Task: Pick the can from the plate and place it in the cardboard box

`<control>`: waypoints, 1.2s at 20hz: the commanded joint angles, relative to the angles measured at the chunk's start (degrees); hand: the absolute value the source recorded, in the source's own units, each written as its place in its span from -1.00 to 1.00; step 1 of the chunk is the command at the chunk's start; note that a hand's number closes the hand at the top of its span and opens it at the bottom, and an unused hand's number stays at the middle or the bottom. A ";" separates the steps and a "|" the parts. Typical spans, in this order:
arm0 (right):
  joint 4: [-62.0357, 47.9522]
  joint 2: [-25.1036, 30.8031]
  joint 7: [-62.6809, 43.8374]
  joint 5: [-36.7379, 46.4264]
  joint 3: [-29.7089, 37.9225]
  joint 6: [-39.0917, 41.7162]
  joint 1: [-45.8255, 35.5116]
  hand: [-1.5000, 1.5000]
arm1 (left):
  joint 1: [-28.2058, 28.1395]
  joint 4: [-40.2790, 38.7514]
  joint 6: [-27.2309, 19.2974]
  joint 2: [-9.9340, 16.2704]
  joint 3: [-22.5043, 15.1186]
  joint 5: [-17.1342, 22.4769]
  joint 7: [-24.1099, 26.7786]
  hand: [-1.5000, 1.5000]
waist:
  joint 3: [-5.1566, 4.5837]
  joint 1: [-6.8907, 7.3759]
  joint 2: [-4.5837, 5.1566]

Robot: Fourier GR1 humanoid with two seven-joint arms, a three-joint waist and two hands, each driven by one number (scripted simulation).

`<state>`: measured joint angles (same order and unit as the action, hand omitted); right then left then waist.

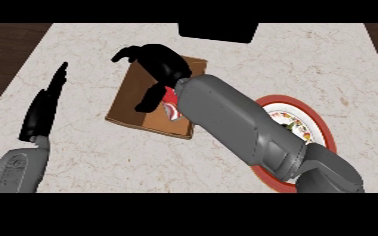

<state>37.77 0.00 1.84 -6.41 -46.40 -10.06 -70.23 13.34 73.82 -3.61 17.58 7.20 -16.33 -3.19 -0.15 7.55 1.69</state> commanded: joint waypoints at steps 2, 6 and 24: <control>3.29 0.00 3.81 -5.87 -1.29 -6.67 1.34 -1.00 | 0.35 -0.72 -0.61 0.01 -0.18 -0.90 0.50 0.00 | 0.05 -0.37 -0.16; -1.02 0.00 9.96 -10.72 4.70 -6.16 -0.90 -1.00 | -1.63 0.15 -2.03 -1.26 -0.08 -1.01 0.54 0.00 | 0.09 -1.47 -0.26; -24.28 12.02 27.04 -18.56 21.85 14.74 -4.66 -1.00 | -3.65 3.41 1.72 2.14 3.07 1.88 -1.76 0.00 | 0.17 -4.42 -0.60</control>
<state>17.88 8.08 26.36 -25.08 -26.40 0.27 -74.72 10.20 75.68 -3.62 18.94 9.87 -15.53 -3.83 0.00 3.23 1.15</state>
